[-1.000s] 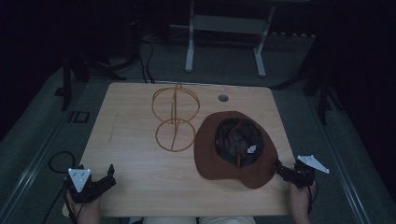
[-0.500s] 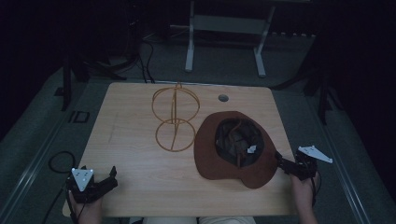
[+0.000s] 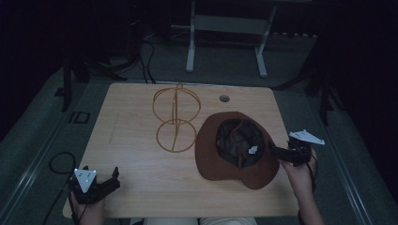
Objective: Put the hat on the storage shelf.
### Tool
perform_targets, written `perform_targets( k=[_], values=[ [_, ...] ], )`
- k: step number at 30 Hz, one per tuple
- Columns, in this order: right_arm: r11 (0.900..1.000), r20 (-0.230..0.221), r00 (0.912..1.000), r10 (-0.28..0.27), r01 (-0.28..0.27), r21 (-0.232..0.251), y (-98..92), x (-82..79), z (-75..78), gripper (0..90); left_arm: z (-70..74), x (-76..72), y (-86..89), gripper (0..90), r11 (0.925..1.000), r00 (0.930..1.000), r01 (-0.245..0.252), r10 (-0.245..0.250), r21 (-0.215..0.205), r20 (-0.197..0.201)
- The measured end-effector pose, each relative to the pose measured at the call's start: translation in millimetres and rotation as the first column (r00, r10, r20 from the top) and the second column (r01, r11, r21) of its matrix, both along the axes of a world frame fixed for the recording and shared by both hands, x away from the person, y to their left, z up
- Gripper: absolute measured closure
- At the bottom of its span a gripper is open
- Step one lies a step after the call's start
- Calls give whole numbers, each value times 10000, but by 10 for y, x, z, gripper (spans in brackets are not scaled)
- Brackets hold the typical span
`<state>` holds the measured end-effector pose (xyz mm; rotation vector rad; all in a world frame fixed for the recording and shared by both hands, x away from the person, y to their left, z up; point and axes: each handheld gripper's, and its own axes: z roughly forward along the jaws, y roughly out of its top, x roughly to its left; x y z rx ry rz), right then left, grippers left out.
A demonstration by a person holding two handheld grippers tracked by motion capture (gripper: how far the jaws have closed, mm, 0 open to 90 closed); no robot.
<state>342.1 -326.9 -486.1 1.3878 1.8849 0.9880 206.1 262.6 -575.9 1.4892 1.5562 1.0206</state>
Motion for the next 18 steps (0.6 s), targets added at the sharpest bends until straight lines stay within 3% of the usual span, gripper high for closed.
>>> perform_targets(
  k=[3, 6, 10, 12, 18],
  values=[
    [9993, -206, 9993, 303, -298, 221, 75, 89, 12, 168, 14, 6, -28, 24, 9997, 9995, 237, -238, -77, -211],
    [9991, -260, 9990, 366, -360, 203, 154, 171, 24, 216, 20, 9, -87, 23, 9989, 9986, 395, -386, 233, -375],
    [9989, -416, 9981, 444, -450, -141, 266, 301, 17, 228, 29, 3, -133, 23, 9978, 9972, 654, -649, 115, -363],
    [9982, -591, 9970, 505, -523, -292, 312, 372, -4, 307, 31, -1, -146, 23, 9969, 9969, 753, -748, 221, -251],
    [9972, -1124, 9929, 384, -454, -602, 409, 581, -115, 313, 26, -6, -150, 23, 9952, 9953, 963, -961, 179, -115]
  ],
)
